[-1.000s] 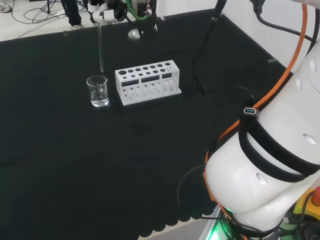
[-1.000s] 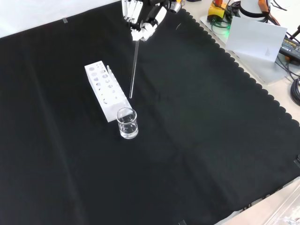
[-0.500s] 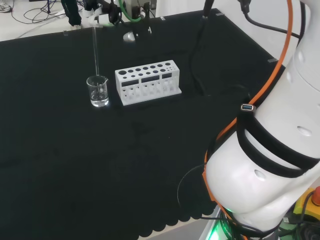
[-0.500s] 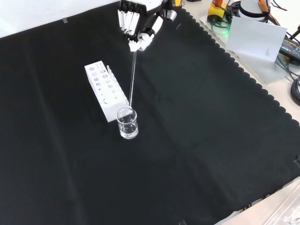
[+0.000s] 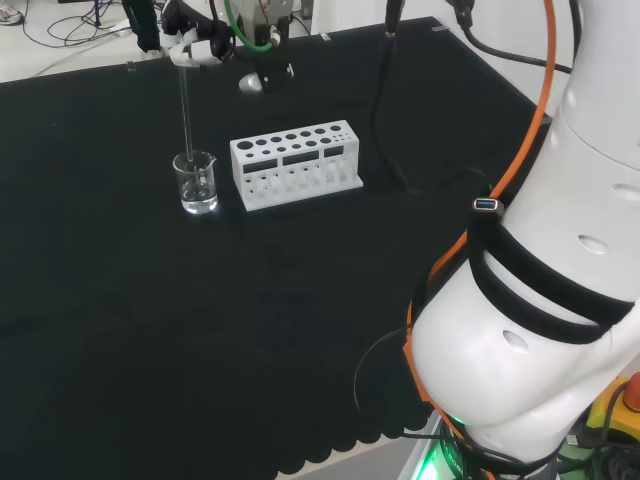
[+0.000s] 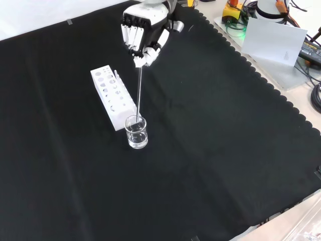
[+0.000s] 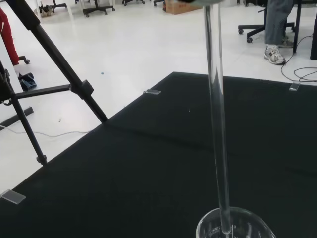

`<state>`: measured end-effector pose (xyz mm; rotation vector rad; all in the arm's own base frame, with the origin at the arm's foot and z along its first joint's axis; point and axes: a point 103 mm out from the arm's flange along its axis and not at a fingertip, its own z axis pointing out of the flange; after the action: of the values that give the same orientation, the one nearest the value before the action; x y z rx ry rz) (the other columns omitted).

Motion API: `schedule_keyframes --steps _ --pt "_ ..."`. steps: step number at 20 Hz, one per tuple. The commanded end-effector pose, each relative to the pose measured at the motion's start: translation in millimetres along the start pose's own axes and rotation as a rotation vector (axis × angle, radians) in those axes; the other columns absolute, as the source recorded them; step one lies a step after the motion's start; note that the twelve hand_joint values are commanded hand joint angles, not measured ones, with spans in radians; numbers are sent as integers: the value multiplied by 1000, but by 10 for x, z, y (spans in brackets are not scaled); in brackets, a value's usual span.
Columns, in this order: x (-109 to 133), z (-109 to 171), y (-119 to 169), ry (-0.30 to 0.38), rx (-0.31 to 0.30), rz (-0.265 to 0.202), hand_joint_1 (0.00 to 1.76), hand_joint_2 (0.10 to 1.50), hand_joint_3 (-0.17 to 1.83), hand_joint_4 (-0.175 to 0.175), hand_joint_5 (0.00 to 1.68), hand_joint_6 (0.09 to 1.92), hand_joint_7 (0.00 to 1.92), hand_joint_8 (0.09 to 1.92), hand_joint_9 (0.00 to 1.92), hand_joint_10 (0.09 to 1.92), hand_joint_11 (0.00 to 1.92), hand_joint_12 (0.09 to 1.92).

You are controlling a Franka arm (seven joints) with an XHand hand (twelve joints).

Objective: Stir in the beaker to the left of the white test tube rack with the glass rod.

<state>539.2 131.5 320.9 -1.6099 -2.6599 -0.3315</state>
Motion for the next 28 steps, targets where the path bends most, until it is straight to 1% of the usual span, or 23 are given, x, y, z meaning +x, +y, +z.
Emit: schedule_keyframes --steps 1,2,3,4,8,10,15,19,28 --pt "-81 153 67 8 15 -15 1284 1090 25 -175 1079 547 1007 1295 1619 934 1643 730" --pt "-91 187 67 7 18 -18 1284 1090 24 -175 1078 547 1007 1295 1619 935 1643 730" --pt "-99 222 69 67 20 -45 1284 1090 24 -175 1078 548 1007 1296 1620 935 1644 730" --pt "-113 253 70 70 20 -52 1284 1090 24 -175 1078 548 1007 1295 1620 935 1644 730" --pt "-146 319 85 21 38 -40 1284 1091 23 -175 1074 553 1009 1292 1620 936 1645 730" --pt "-146 340 98 13 45 -37 1284 1091 22 -175 1072 556 1010 1291 1620 936 1645 730" --pt "-201 425 98 15 61 -40 1283 1092 21 -175 1069 562 1010 1290 1620 937 1646 731" --pt "-251 471 66 17 76 -30 1283 1094 20 -175 1066 567 1009 1292 1619 938 1647 731" --pt "-118 521 -53 12 115 -22 1282 1096 18 -175 1062 575 1007 1295 1619 940 1647 733"
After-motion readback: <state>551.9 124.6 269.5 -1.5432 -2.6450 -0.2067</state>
